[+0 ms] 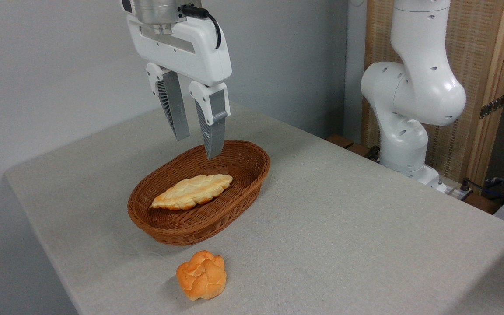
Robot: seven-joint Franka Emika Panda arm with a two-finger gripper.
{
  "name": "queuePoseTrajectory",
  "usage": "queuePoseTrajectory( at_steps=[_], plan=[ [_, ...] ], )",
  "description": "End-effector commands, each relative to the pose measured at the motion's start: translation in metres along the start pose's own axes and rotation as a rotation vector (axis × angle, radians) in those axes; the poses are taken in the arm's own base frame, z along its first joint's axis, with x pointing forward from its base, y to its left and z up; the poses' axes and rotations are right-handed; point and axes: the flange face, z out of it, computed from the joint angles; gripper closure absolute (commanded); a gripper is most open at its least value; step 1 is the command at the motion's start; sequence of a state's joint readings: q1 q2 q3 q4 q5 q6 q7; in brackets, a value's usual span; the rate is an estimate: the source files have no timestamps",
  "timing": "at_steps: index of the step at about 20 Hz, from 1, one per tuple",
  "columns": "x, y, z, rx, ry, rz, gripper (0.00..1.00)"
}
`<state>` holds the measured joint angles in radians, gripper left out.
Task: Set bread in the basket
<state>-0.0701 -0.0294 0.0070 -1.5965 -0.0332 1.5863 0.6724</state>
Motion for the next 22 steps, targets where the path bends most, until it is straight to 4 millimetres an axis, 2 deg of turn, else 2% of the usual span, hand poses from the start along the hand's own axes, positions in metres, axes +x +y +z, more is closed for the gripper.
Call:
queuePoseTrajectory(
  at_steps=[1, 14, 22],
  plan=[
    [-0.0001, -0.0011, -0.0039, -0.005, -0.011, -0.017, 0.0],
    [-0.0002, -0.0013, -0.0039, -0.004, -0.012, -0.014, 0.0],
    [0.0047, -0.0098, -0.0029, 0.036, 0.026, -0.012, 0.0]
  ],
)
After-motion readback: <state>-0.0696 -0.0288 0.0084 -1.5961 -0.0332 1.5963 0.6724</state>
